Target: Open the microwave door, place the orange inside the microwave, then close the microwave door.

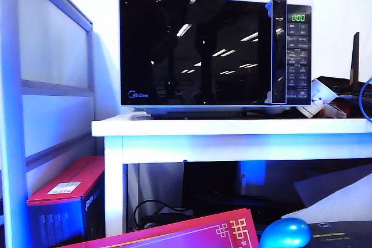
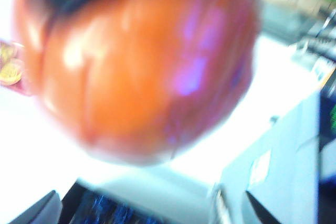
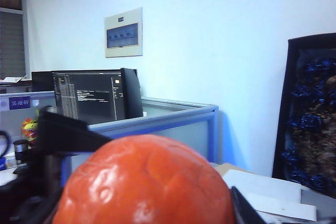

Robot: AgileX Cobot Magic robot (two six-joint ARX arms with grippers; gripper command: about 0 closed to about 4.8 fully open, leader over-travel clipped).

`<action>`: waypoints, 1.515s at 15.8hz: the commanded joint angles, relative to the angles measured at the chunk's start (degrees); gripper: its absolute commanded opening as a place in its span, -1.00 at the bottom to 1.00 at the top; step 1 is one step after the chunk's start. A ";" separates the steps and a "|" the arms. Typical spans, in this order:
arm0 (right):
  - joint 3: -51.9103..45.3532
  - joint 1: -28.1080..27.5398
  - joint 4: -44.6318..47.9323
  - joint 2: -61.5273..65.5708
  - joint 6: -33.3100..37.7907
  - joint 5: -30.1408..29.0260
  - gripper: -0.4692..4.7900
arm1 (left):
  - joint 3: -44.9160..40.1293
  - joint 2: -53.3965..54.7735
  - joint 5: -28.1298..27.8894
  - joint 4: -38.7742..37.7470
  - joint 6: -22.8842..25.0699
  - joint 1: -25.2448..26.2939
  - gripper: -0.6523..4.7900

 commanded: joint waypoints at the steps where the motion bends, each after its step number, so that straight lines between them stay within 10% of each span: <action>1: 0.26 -1.14 0.59 -0.31 -0.42 1.64 -0.29 | 0.09 -0.63 5.38 0.37 -4.31 -0.13 1.00; 9: 0.26 -3.10 -2.62 -0.20 -0.39 1.18 -0.29 | 0.09 -0.63 18.49 1.40 -4.26 -0.13 1.00; 24: 0.28 0.33 -3.72 -0.20 1.16 -7.45 -0.29 | 0.09 -0.57 18.43 3.78 -4.26 -0.15 1.00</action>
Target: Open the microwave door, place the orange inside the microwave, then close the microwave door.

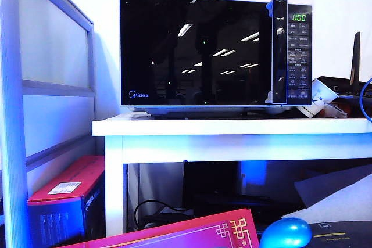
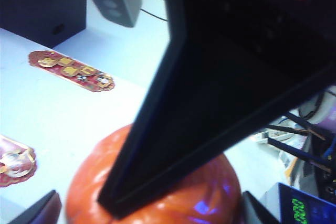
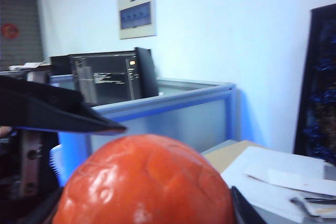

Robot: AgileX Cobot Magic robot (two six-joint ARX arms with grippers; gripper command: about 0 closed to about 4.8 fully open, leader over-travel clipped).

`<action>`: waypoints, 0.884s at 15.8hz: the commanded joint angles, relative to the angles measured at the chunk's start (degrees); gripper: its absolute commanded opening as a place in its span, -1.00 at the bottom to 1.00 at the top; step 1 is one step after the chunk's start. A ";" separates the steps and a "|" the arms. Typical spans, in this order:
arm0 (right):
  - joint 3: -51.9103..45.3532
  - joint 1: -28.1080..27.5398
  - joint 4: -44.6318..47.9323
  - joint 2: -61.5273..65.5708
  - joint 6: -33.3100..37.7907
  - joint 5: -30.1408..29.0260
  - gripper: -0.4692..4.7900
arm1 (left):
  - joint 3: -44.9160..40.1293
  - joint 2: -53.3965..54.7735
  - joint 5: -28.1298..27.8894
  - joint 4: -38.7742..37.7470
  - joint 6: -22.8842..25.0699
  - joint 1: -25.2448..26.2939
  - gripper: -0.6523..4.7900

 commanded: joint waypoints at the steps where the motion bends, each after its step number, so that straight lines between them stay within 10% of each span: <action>1: 0.28 0.22 0.48 -0.24 1.46 -2.69 -0.29 | 0.09 -0.44 -0.17 0.79 -0.39 -0.09 1.00; 11: 0.28 0.22 0.52 -0.24 4.00 -8.83 -0.29 | 0.09 -0.44 -0.44 0.79 -0.50 -0.09 0.98; 12: 0.28 0.22 0.52 -0.24 4.00 -8.90 -0.29 | 0.11 -0.42 -0.42 0.79 -0.68 -0.09 0.57; 14: 0.28 0.22 0.59 -0.24 3.82 -8.44 -0.29 | 0.11 -0.44 -0.50 0.79 -1.27 -0.09 0.56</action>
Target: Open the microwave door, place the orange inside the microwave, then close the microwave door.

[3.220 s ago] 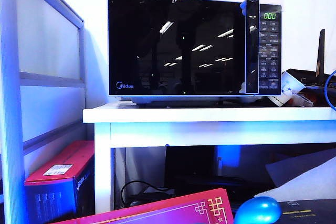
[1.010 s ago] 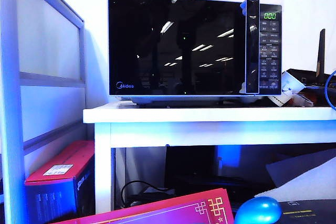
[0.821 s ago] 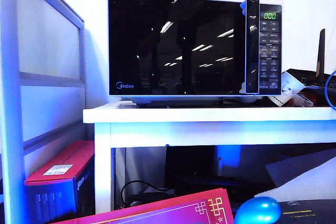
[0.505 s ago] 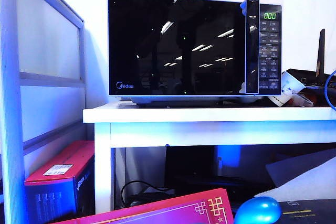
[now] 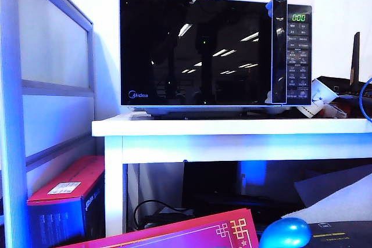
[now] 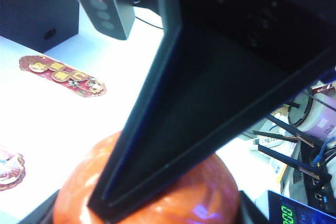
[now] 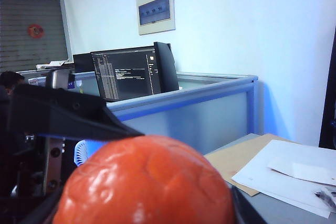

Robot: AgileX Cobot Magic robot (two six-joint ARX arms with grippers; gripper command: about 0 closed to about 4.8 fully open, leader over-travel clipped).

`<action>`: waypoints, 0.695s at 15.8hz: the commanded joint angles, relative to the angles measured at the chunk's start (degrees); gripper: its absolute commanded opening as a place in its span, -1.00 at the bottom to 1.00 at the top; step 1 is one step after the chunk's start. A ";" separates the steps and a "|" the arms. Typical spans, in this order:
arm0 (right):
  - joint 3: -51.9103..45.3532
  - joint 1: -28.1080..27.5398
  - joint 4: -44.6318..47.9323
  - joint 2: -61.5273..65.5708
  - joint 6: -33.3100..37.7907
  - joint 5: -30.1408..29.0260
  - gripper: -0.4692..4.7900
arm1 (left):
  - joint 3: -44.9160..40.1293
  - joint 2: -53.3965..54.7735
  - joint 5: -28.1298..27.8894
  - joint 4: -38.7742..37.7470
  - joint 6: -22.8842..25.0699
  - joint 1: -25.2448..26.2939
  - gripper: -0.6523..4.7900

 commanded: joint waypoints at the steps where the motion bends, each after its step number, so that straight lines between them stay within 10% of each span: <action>1: 0.26 0.42 0.35 -0.28 0.26 -2.51 -0.29 | 0.13 -0.42 -1.75 1.40 -0.59 0.07 0.56; 2: 0.26 0.42 0.37 -0.28 -0.55 -2.34 -0.22 | 0.13 -0.42 -1.77 1.40 -0.59 0.07 0.56; 4: 0.26 0.42 0.52 -0.31 -1.27 -2.29 1.00 | 0.13 -0.42 -1.79 1.40 -0.59 0.07 0.56; 11: 0.26 -1.11 3.37 -0.39 -1.25 1.86 1.00 | 0.13 -0.44 -3.30 1.31 -0.59 0.11 0.57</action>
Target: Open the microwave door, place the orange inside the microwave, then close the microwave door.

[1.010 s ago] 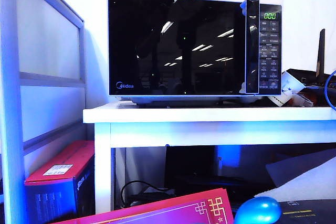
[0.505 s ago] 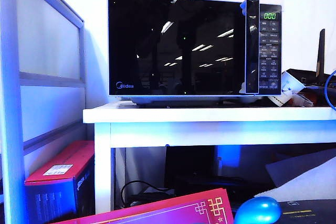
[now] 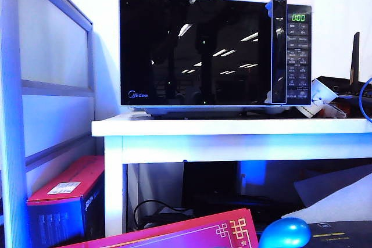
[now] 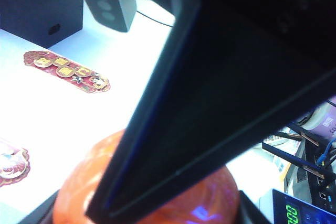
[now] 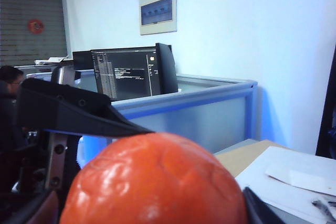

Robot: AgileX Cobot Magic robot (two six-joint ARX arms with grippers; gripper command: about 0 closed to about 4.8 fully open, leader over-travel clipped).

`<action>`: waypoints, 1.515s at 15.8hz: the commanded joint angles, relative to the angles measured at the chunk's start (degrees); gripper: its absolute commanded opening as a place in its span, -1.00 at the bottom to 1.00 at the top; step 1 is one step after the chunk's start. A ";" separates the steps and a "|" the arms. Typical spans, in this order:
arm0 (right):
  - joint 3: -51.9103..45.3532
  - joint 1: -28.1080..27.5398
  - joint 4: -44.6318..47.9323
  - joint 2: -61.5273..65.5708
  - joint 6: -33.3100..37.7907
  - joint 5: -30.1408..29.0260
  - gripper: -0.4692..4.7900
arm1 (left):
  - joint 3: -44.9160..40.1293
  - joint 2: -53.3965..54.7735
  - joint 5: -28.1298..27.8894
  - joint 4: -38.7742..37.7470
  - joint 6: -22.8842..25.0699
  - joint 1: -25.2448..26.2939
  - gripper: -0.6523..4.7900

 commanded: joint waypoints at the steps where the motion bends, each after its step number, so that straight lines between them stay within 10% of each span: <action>1: 0.28 -1.29 1.86 -0.48 0.33 2.84 1.00 | 0.11 -0.39 -1.81 1.01 -0.20 0.20 0.57; 8: 0.26 -6.86 -6.88 -0.46 -3.96 7.32 1.00 | 0.11 -0.46 -6.75 6.08 -2.36 0.22 0.57; 16: 0.15 -7.19 -29.44 0.00 -20.37 20.81 1.00 | 0.15 -2.84 -15.69 12.46 -36.48 0.26 0.57; 24: 0.04 -0.50 -32.00 4.96 -21.90 32.61 1.00 | 0.15 -14.49 -11.67 -9.01 -49.35 0.63 0.58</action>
